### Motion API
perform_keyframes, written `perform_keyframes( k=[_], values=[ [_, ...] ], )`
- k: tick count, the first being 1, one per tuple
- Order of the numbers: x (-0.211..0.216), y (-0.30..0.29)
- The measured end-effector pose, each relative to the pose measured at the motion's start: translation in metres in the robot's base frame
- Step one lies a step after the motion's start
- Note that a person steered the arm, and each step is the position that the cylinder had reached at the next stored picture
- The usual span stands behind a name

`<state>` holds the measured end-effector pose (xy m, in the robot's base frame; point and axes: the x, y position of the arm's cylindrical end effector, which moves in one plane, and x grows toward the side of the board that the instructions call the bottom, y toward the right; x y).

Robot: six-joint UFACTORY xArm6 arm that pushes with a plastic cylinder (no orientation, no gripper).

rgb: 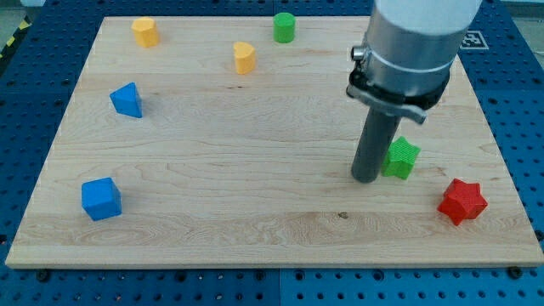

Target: Push green star to the center right

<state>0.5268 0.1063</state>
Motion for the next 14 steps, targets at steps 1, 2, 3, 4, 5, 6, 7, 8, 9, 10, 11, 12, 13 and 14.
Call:
perform_keyframes(
  k=[1,2,3,4,5,6,7,8,9,10,11,12,13,14],
  values=[
    [0.012,-0.001],
    [0.012,0.0],
    [0.011,0.004],
    [0.01,0.014],
    [0.01,0.03],
    [0.01,0.045],
    [0.01,0.047],
    [0.008,0.047],
    [-0.002,0.047],
    [-0.012,0.047],
    [-0.027,0.047],
    [-0.05,0.047],
    [-0.071,0.047],
    [-0.073,0.034]
  ],
)
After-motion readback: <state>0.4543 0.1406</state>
